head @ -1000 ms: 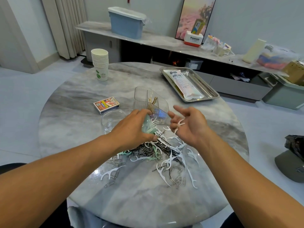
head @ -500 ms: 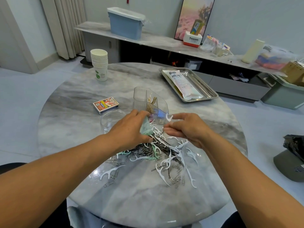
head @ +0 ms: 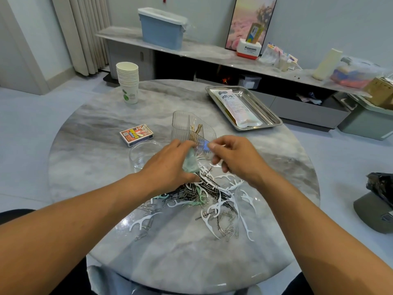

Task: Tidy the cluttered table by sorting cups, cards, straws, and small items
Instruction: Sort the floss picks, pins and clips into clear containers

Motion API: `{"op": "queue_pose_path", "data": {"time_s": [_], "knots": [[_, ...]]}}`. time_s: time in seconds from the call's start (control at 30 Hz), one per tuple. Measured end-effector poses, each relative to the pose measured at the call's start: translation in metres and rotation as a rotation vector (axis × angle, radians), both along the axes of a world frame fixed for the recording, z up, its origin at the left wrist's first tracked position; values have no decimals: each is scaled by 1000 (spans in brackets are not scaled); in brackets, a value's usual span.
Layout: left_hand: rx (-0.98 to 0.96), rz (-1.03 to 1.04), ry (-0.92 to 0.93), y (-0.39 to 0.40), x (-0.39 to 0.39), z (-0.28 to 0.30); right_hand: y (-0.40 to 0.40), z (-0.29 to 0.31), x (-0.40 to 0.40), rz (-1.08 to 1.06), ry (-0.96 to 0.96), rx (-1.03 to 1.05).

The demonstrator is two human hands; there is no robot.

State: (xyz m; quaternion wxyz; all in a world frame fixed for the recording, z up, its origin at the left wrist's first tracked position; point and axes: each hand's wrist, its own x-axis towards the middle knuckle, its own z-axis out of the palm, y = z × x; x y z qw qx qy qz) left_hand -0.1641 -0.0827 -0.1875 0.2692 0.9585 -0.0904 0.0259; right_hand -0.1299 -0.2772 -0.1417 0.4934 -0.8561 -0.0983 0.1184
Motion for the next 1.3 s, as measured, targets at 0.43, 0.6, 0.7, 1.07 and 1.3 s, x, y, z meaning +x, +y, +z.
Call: {"op": "queue_pose_path", "data": {"time_s": [0.43,0.6,0.7,1.07,1.3], "knots": [[33,79,-4,4,0,0,-17,-53,3,105,134,-803],[29,70,0,7,-1,-1,-16,-57,8,103,164,-681],[35,69,5,10,-1,1,-16,-54,11,78,135,-668],[37,66,5,10,1,1,-35,-21,23,42,165,-395],[37,10,59,7,0,1,-37,-10,17,31,319,-37]]}}
